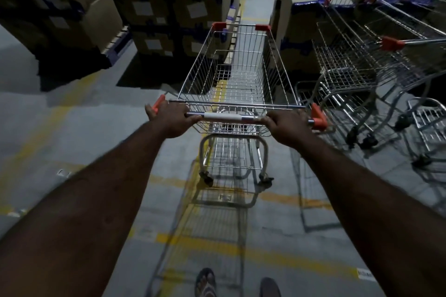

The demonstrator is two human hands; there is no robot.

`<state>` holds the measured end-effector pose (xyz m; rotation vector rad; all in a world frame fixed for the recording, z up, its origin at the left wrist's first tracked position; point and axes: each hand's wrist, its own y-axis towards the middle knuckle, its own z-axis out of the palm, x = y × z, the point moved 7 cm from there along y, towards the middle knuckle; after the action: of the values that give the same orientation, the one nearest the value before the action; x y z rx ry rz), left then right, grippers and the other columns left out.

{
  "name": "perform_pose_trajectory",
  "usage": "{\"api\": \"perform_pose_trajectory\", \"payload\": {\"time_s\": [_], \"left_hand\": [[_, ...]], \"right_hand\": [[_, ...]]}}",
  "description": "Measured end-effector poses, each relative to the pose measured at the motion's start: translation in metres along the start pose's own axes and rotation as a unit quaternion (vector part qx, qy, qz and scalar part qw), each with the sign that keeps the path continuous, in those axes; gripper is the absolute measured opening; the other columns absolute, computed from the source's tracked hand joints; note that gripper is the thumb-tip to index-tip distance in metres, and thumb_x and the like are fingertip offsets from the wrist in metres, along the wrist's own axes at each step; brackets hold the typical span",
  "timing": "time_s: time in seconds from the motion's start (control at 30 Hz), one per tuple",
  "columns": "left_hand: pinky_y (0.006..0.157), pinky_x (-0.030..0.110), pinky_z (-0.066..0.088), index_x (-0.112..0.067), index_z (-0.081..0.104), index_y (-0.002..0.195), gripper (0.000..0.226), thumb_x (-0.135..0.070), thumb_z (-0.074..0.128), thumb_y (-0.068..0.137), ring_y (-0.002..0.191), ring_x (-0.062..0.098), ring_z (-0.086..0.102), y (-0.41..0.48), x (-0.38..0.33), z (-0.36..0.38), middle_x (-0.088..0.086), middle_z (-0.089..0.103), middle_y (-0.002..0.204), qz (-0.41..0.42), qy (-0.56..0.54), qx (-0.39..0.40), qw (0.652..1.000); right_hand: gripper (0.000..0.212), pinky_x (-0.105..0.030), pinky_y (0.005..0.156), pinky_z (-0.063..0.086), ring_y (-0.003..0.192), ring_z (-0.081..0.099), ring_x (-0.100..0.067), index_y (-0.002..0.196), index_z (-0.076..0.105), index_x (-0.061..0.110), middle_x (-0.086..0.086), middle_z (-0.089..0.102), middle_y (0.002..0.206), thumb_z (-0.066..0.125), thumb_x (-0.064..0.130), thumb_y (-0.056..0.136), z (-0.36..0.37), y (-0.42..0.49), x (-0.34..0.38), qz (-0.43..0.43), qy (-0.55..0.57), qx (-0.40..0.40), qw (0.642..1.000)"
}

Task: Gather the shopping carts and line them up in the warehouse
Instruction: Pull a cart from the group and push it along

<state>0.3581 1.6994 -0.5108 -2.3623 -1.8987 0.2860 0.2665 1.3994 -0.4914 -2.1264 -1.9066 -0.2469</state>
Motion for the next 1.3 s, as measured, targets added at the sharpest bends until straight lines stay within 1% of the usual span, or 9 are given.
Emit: {"api": "perform_pose_trajectory", "payload": {"time_s": [0.17, 0.3, 0.43, 0.67, 0.9, 1.07, 1.17, 1.23, 1.3], "left_hand": [[0.105, 0.076, 0.002, -0.031, 0.057, 0.087, 0.051, -0.078, 0.035, 0.087, 0.133, 0.033, 0.038, -0.009, -0.009, 0.001, 0.001, 0.058, 0.122, -0.002, -0.011, -0.002, 1.000], [0.105, 0.078, 0.005, -0.032, 0.052, 0.078, 0.052, -0.080, 0.033, 0.084, 0.129, 0.032, 0.042, -0.010, 0.003, 0.004, -0.001, 0.058, 0.115, 0.001, -0.016, -0.004, 1.000], [0.105, 0.076, 0.007, -0.034, 0.047, 0.070, 0.050, -0.080, 0.033, 0.084, 0.123, 0.030, 0.046, -0.011, 0.007, 0.002, -0.004, 0.055, 0.105, 0.014, -0.024, -0.018, 0.999], [0.105, 0.076, 0.009, -0.038, 0.050, 0.078, 0.051, -0.083, 0.027, 0.081, 0.121, 0.028, 0.048, -0.007, 0.022, -0.001, -0.004, 0.057, 0.107, 0.025, -0.009, -0.017, 0.999], [0.106, 0.074, 0.010, -0.037, 0.046, 0.074, 0.051, -0.084, 0.028, 0.082, 0.119, 0.027, 0.049, -0.013, 0.022, 0.009, -0.003, 0.057, 0.105, 0.019, -0.018, -0.007, 1.000], [0.106, 0.076, 0.012, -0.039, 0.050, 0.092, 0.051, -0.083, 0.025, 0.084, 0.125, 0.029, 0.046, -0.012, 0.031, 0.008, 0.003, 0.058, 0.122, 0.012, 0.014, 0.036, 0.999], [0.106, 0.077, 0.008, -0.037, 0.059, 0.104, 0.062, -0.084, 0.025, 0.084, 0.132, 0.030, 0.041, -0.015, 0.031, 0.010, 0.003, 0.058, 0.127, 0.012, 0.021, 0.040, 0.999], [0.109, 0.074, 0.008, -0.037, 0.061, 0.112, 0.070, -0.085, 0.022, 0.080, 0.139, 0.031, 0.032, -0.019, 0.021, 0.005, 0.002, 0.056, 0.132, 0.045, 0.030, 0.014, 0.998], [0.113, 0.070, 0.006, -0.036, 0.055, 0.131, 0.080, -0.086, 0.022, 0.077, 0.146, 0.033, 0.019, -0.022, 0.005, -0.003, 0.003, 0.047, 0.146, 0.088, 0.020, -0.016, 0.996]], "right_hand": [[0.037, -0.055, 0.116, 0.015, 0.105, 0.059, -0.023, 0.113, 0.067, 0.029, 0.008, 0.057, 0.085, 0.037, 0.049, 0.103, 0.002, -0.002, -0.007, 0.007, 0.010, 0.014, 1.000], [0.036, -0.056, 0.114, 0.016, 0.106, 0.059, -0.025, 0.114, 0.066, 0.028, -0.001, 0.067, 0.099, 0.038, 0.048, 0.103, 0.007, -0.008, 0.004, 0.016, 0.026, 0.019, 0.999], [0.034, -0.056, 0.111, 0.019, 0.100, 0.058, -0.025, 0.104, 0.066, 0.027, 0.006, 0.057, 0.084, 0.038, 0.048, 0.103, 0.011, -0.014, 0.008, 0.025, 0.015, 0.010, 1.000], [0.036, -0.054, 0.108, 0.022, 0.109, 0.057, -0.029, 0.107, 0.065, 0.027, -0.003, 0.067, 0.105, 0.037, 0.050, 0.102, 0.013, -0.015, 0.022, 0.031, 0.004, 0.007, 0.999], [0.033, -0.053, 0.106, 0.023, 0.101, 0.058, -0.027, 0.096, 0.063, 0.027, 0.004, 0.060, 0.088, 0.039, 0.048, 0.102, 0.021, -0.019, 0.018, 0.031, 0.011, 0.006, 0.999], [0.034, -0.056, 0.109, 0.023, 0.102, 0.058, -0.026, 0.099, 0.064, 0.028, 0.006, 0.057, 0.086, 0.038, 0.049, 0.102, 0.022, -0.020, 0.028, 0.028, 0.011, 0.009, 0.999], [0.037, -0.056, 0.110, 0.023, 0.102, 0.060, -0.025, 0.103, 0.065, 0.028, 0.005, 0.060, 0.087, 0.037, 0.052, 0.102, 0.026, -0.024, 0.030, 0.025, 0.020, 0.024, 0.999], [0.040, -0.056, 0.113, 0.024, 0.107, 0.060, -0.025, 0.116, 0.064, 0.027, 0.001, 0.066, 0.100, 0.040, 0.055, 0.100, 0.022, -0.025, 0.030, 0.017, 0.032, 0.031, 0.999], [0.048, -0.055, 0.111, 0.031, 0.116, 0.057, -0.026, 0.131, 0.057, 0.023, -0.005, 0.064, 0.123, 0.045, 0.056, 0.098, 0.010, -0.023, 0.031, 0.005, 0.039, -0.001, 0.999]]}}
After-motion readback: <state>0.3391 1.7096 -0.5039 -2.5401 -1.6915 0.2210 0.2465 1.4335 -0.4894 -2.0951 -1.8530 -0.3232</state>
